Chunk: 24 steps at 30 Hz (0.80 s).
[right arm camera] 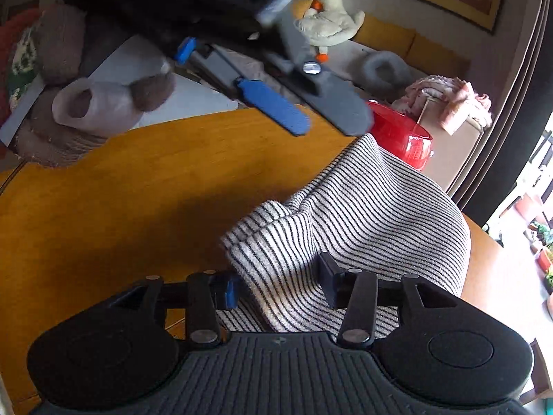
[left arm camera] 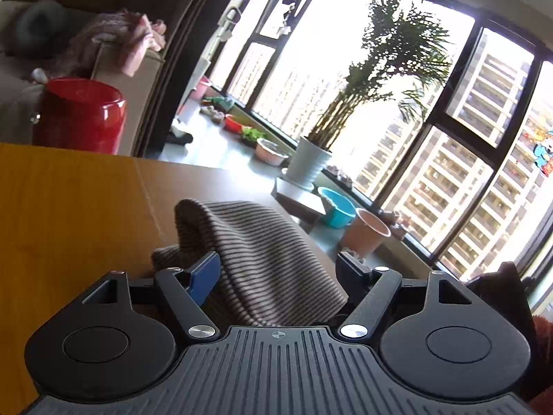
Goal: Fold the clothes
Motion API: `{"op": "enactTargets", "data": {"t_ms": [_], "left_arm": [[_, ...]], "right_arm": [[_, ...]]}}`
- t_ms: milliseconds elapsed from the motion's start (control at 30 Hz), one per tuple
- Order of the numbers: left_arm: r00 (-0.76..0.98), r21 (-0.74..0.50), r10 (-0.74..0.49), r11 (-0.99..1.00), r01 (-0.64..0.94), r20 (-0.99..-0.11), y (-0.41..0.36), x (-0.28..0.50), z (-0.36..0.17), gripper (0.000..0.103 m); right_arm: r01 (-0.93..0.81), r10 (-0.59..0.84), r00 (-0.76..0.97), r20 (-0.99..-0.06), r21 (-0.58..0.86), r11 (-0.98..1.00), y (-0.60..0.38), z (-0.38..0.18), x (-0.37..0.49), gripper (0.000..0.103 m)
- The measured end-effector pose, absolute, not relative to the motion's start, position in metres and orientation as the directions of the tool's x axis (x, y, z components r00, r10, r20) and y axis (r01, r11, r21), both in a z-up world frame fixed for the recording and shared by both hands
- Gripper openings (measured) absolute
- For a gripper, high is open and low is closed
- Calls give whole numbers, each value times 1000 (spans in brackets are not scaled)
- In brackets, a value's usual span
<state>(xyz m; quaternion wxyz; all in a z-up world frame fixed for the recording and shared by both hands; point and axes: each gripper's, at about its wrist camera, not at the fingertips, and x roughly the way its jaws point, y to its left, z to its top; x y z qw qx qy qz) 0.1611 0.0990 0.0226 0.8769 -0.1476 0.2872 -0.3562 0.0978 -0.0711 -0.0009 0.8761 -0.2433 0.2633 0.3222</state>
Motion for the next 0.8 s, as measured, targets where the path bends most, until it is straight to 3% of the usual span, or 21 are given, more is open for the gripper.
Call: {"op": "enactTargets", "data": {"t_ms": [233, 400, 467, 800], "left_arm": [[555, -493, -703, 710, 504, -445, 75, 190, -16, 54], [556, -538, -726, 681, 497, -405, 92, 185, -24, 54], [564, -535, -728, 678, 504, -391, 91, 183, -26, 54], [571, -530, -741, 662, 531, -354, 98, 171, -35, 54]], "right_arm": [[-681, 416, 661, -625, -266, 682, -82, 7, 88, 50], [-663, 509, 615, -603, -46, 747, -124, 43, 91, 61], [-614, 513, 632, -580, 29, 789, -146, 56, 100, 74], [-228, 449, 691, -566, 419, 879, -213, 35, 198, 78]]}}
